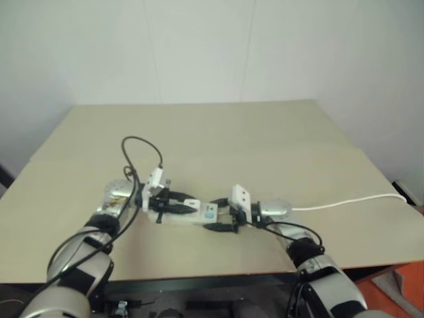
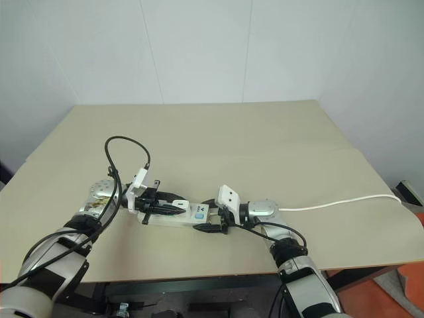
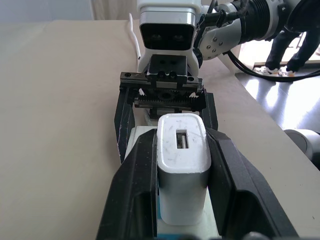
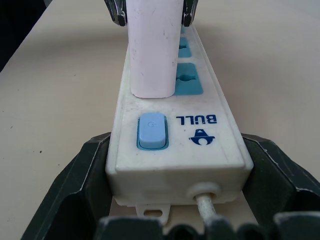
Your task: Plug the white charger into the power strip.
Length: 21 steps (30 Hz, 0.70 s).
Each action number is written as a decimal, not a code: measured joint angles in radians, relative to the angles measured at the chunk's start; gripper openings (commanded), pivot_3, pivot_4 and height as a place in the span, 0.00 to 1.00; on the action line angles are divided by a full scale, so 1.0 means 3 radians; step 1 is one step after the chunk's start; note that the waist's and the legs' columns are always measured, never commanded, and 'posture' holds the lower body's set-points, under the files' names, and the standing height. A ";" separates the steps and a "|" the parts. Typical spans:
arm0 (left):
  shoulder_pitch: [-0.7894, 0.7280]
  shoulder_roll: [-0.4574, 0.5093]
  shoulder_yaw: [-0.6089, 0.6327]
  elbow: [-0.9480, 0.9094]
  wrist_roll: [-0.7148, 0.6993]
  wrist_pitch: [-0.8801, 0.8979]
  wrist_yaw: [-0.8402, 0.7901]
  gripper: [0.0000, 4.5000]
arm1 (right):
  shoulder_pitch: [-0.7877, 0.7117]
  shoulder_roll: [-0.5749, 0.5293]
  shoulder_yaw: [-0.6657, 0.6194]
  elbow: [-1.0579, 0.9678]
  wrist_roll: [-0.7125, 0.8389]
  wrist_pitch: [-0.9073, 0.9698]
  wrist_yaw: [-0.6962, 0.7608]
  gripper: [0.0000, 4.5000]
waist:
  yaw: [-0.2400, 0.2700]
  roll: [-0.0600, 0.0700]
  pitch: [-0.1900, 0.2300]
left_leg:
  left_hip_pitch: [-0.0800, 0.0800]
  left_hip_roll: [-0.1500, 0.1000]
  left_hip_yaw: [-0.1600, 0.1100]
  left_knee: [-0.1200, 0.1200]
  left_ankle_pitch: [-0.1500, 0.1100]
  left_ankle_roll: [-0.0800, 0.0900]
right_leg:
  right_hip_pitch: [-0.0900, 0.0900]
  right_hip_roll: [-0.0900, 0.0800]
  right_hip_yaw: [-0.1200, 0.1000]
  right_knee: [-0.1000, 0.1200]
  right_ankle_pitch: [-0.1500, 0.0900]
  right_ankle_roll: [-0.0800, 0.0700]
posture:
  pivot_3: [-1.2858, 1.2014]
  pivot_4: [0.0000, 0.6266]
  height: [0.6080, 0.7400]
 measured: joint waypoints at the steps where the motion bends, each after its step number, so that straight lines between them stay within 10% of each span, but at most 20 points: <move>1: 0.0000 -0.0001 0.0000 0.0001 0.0008 -0.0010 0.0000 0.22 | 0.0004 0.0000 0.0000 -0.0005 -0.0002 0.0003 -0.0003 0.75 | 0.0002 0.0001 -0.0003 | 0.0000 0.0000 0.0000 0.0000 0.0000 0.0000 | 0.0000 0.0000 0.0000 0.0000 -0.0001 -0.0001 | 0.52 0.24 1.00; 10: 0.0018 0.0055 0.0184 0.0383 0.0311 -0.0019 0.0000 0.78 | 0.0050 -0.0005 0.0036 -0.0072 0.0011 -0.0005 0.0029 0.75 | -0.0022 0.0004 -0.0009 | -0.0006 0.0000 0.0002 -0.0008 0.0000 0.0001 | -0.0009 0.0001 0.0004 -0.0002 -0.0005 -0.0005 | 0.52 0.24 1.00; 21: 0.0039 0.0266 0.0270 0.0168 0.0189 0.0460 0.0003 0.78 | 0.0011 0.0008 0.0060 -0.0045 0.0016 -0.0059 0.0046 0.75 | -0.0057 -0.0007 0.0001 | -0.0020 0.0001 0.0001 -0.0009 0.0000 0.0000 | -0.0020 0.0001 0.0002 -0.0003 -0.0005 -0.0004 | 0.52 0.24 1.00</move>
